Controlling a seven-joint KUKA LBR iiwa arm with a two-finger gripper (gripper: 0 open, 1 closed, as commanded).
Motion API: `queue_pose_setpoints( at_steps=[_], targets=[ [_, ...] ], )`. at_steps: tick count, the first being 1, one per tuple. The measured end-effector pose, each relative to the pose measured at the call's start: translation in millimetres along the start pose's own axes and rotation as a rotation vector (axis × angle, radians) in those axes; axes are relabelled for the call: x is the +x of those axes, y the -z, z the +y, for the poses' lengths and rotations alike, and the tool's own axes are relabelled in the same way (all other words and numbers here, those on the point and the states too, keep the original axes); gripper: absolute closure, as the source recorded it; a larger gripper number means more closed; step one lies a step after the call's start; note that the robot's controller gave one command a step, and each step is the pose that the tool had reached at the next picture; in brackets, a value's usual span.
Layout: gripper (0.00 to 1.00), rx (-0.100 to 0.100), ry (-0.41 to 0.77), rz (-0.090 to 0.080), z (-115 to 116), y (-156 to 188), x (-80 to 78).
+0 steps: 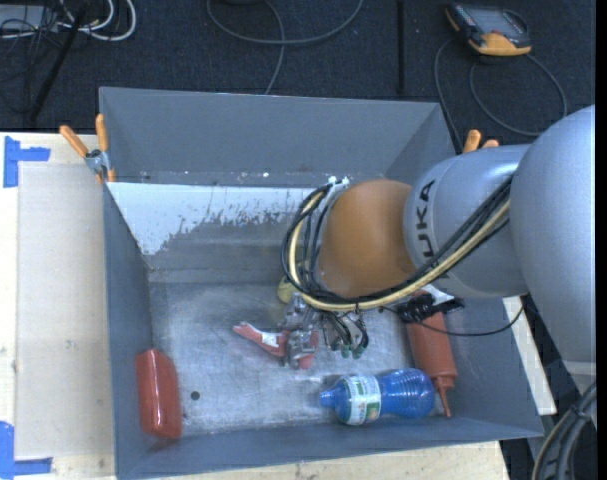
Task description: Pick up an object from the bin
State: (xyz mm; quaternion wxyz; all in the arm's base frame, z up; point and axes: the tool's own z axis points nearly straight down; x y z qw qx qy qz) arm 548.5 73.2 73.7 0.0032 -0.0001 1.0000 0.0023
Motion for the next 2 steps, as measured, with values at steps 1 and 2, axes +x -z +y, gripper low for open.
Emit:
queue_pose_setpoints(
  at_steps=[1, 2],
  targets=[
    [1.00, 0.000, -0.001, 0.001, 0.2, 0.3, -0.1],
    [1.00, 0.002, -0.001, 0.008, -0.1, 6.3, 1.7]
  ],
)
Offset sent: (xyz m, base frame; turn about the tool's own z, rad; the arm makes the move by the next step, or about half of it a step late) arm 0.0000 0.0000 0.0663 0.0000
